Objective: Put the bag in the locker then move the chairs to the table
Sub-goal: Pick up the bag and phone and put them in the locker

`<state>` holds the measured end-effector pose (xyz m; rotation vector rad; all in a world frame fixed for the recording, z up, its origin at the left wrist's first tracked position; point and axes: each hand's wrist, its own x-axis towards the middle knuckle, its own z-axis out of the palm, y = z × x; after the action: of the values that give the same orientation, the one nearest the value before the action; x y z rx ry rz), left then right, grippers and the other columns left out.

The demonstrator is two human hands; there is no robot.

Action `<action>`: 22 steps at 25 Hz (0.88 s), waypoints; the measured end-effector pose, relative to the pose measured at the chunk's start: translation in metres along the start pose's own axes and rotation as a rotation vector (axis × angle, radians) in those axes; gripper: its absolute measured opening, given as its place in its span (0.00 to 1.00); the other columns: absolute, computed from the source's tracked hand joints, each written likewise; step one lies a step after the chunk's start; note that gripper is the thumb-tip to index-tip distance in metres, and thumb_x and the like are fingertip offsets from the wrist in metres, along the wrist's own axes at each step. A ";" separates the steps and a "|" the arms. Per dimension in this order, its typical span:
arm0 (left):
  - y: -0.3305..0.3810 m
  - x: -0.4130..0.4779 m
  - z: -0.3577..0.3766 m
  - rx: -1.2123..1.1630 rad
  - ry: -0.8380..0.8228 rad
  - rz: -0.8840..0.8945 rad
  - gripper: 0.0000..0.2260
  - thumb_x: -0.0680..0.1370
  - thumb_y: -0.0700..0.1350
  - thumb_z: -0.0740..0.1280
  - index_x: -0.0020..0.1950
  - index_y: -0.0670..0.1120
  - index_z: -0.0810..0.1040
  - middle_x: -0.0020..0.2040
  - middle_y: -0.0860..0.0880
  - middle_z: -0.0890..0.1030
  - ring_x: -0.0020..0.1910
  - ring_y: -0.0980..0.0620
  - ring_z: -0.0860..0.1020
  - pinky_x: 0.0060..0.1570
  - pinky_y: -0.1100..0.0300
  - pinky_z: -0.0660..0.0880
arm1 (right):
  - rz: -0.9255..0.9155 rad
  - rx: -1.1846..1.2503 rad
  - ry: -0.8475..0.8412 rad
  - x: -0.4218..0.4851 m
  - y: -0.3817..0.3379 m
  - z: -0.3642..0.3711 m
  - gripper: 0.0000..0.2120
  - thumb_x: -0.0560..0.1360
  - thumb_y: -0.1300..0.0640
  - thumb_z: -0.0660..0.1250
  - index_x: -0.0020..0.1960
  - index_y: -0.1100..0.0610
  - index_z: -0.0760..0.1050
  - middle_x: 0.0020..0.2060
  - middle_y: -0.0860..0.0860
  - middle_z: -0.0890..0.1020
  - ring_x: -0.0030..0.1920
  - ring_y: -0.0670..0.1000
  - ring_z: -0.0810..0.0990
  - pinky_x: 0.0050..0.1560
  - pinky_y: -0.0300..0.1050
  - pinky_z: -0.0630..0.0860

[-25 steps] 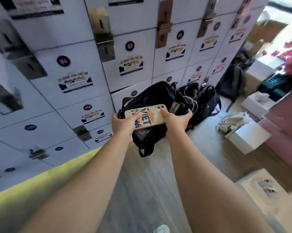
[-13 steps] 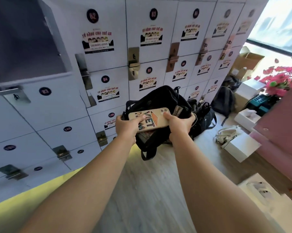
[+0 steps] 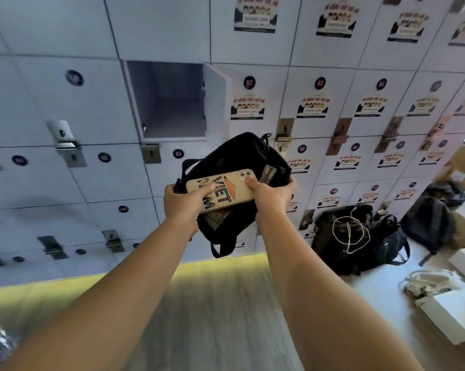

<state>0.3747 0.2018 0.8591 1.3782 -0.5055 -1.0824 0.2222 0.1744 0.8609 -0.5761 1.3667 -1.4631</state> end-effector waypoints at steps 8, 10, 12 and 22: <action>0.066 0.061 -0.100 -0.057 0.139 0.054 0.31 0.61 0.42 0.83 0.61 0.43 0.76 0.51 0.43 0.85 0.42 0.46 0.86 0.43 0.42 0.83 | -0.031 -0.033 -0.190 -0.032 0.020 0.142 0.41 0.62 0.58 0.80 0.66 0.44 0.61 0.52 0.48 0.77 0.53 0.55 0.80 0.57 0.59 0.79; 0.084 0.095 -0.114 -0.069 0.141 0.071 0.30 0.61 0.42 0.83 0.60 0.43 0.76 0.50 0.44 0.85 0.42 0.46 0.86 0.43 0.43 0.83 | -0.043 -0.035 -0.195 -0.025 0.021 0.181 0.40 0.64 0.59 0.80 0.67 0.46 0.60 0.51 0.48 0.76 0.52 0.55 0.79 0.57 0.58 0.79; 0.101 0.137 -0.124 -0.078 0.110 0.082 0.30 0.60 0.42 0.83 0.60 0.43 0.76 0.49 0.43 0.85 0.43 0.46 0.86 0.43 0.44 0.83 | -0.042 -0.020 -0.189 -0.013 0.023 0.221 0.40 0.65 0.60 0.79 0.68 0.46 0.59 0.50 0.48 0.76 0.52 0.55 0.79 0.56 0.59 0.79; 0.150 0.302 -0.083 -0.094 -0.061 0.086 0.34 0.57 0.47 0.83 0.60 0.44 0.73 0.52 0.43 0.83 0.46 0.45 0.84 0.46 0.43 0.83 | -0.115 -0.011 -0.038 0.102 0.011 0.350 0.41 0.64 0.61 0.79 0.70 0.49 0.61 0.56 0.52 0.78 0.47 0.53 0.81 0.55 0.57 0.80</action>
<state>0.6306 -0.0307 0.8957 1.2335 -0.5469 -1.0670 0.4884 -0.0703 0.9075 -0.6963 1.3313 -1.5293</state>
